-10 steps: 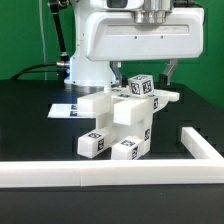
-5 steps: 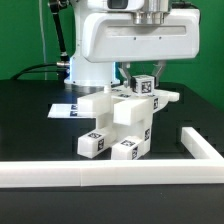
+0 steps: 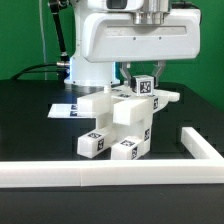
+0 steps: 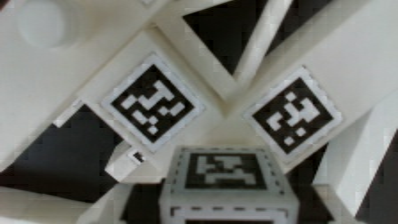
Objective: Assemble chair
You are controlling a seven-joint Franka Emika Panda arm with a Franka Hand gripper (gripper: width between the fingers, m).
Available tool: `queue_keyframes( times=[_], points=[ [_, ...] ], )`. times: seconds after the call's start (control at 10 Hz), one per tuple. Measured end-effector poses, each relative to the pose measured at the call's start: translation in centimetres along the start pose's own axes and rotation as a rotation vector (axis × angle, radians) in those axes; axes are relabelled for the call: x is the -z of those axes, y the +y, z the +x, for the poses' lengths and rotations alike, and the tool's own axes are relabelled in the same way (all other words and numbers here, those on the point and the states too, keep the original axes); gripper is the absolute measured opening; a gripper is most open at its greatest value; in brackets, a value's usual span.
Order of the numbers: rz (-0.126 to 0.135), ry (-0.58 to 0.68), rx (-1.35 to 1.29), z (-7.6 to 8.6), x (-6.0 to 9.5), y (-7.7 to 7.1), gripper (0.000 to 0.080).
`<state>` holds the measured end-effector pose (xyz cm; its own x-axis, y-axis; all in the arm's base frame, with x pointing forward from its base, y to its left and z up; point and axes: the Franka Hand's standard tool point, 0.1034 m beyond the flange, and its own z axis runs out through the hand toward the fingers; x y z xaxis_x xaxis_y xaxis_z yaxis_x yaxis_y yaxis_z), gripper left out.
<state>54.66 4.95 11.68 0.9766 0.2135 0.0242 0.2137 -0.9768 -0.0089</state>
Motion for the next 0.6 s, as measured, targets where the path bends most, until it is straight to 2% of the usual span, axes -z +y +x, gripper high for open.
queue_keyframes(
  times=[0.6],
  points=[
    [0.001,0.004,-0.514,0.09,-0.02,-0.04,0.0287]
  ],
)
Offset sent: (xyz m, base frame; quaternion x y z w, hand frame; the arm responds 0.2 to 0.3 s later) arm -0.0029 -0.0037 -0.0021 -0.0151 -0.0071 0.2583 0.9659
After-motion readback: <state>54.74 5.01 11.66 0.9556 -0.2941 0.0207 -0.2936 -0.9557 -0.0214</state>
